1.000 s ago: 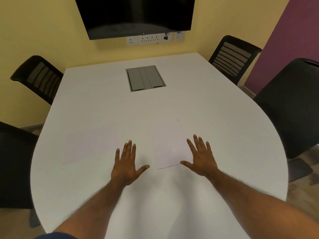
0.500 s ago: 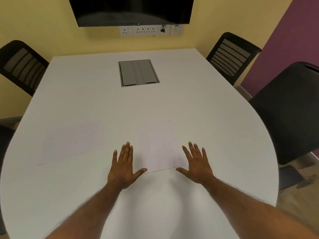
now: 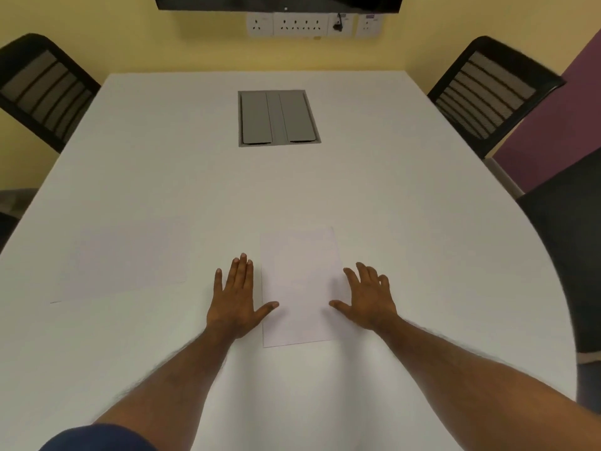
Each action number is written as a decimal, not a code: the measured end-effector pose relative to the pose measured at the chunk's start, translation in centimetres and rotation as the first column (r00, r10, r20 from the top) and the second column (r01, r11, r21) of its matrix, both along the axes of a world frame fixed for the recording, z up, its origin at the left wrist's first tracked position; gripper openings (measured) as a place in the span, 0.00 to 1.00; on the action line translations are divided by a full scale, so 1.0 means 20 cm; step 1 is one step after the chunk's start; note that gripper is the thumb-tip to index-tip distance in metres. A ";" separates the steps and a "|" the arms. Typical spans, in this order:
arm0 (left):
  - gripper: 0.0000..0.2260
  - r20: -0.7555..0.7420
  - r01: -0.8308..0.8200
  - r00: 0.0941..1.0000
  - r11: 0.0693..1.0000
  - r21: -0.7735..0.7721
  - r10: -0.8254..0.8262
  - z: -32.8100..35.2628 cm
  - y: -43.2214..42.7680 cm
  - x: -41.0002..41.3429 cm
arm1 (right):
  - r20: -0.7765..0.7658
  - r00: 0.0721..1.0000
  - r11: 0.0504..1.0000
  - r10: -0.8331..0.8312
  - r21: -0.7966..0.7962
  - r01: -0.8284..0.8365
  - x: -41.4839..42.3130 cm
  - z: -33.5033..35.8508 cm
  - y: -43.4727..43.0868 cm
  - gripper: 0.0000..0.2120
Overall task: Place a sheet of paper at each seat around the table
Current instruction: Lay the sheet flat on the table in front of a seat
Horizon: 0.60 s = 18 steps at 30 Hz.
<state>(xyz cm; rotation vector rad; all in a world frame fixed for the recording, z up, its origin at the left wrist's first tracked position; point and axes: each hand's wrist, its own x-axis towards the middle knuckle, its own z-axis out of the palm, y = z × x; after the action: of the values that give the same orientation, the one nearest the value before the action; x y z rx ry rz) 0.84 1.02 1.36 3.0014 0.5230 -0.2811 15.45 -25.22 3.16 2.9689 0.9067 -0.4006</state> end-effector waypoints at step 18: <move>0.51 -0.214 -0.061 0.976 0.995 -0.076 0.043 -0.19 -0.09 0.14 | -0.100 0.995 1.000 -0.001 0.006 0.002 0.25 -0.18 0.08 0.37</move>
<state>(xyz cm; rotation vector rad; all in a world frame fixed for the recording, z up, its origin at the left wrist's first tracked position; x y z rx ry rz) 3.62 -0.76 -2.44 2.8894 0.5912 -0.6079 20.45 -23.60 -0.50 2.9785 0.9154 -0.5519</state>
